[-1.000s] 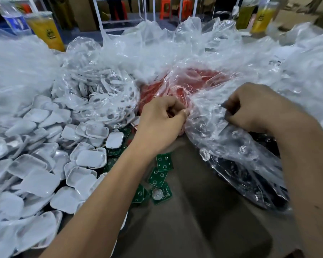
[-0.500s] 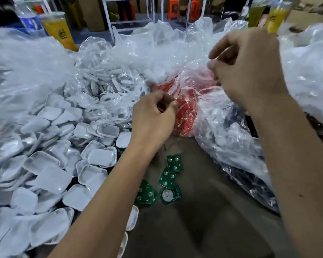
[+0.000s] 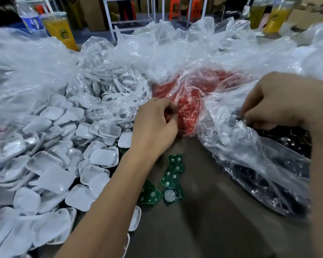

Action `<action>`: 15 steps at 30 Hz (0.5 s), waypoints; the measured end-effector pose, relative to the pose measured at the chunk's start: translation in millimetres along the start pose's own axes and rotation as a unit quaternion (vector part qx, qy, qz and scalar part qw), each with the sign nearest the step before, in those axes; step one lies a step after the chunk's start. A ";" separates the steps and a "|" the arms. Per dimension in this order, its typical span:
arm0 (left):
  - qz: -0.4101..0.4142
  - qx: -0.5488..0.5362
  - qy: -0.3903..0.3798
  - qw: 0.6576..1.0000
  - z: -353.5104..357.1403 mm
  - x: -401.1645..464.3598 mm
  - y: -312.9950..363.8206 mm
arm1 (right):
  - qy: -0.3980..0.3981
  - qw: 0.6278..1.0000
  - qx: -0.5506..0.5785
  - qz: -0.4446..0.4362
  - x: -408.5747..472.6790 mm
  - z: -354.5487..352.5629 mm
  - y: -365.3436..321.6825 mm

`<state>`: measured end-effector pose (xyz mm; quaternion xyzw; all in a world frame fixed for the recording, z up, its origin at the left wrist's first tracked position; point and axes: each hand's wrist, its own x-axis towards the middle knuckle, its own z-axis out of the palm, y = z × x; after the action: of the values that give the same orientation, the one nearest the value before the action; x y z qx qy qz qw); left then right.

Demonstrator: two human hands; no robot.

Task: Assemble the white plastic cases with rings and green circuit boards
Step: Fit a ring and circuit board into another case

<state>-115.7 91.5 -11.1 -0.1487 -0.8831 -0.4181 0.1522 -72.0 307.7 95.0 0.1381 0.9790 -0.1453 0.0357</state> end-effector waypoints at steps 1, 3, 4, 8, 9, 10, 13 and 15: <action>0.012 0.019 -0.015 1.000 1.9 -0.7 0.4 | -0.042 0.998 -0.034 -0.004 -0.5 4.9 -0.7; 0.033 0.044 -0.028 0.998 3.3 -1.6 1.5 | -0.064 0.995 -0.071 -0.022 0.9 17.5 -4.4; 0.034 0.038 -0.028 0.998 1.8 -1.0 1.5 | -0.060 0.995 -0.079 -0.028 1.6 22.4 -6.1; -0.014 0.031 -0.027 0.999 -19.7 6.7 -6.8 | -0.068 0.995 -0.073 -0.027 9.8 26.6 -0.1; -0.018 0.032 -0.042 0.998 -26.7 8.5 -10.9 | -0.074 0.995 -0.069 -0.025 10.5 26.7 0.9; -0.019 0.031 -0.060 0.998 -33.0 9.4 -14.2 | -0.072 0.995 -0.070 -0.025 10.3 27.1 1.0; -0.005 0.023 -0.060 0.998 -42.9 8.9 -17.5 | -0.046 0.997 -0.053 -0.032 9.0 25.8 0.9; 0.013 0.039 0.000 0.999 -44.0 10.3 -15.9 | -0.029 0.999 -0.019 -0.025 6.9 19.8 3.1</action>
<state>-124.9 48.8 8.5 -0.1542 -0.8968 -0.3811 0.1633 -77.2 306.4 74.4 0.1089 0.9834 -0.1310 0.0630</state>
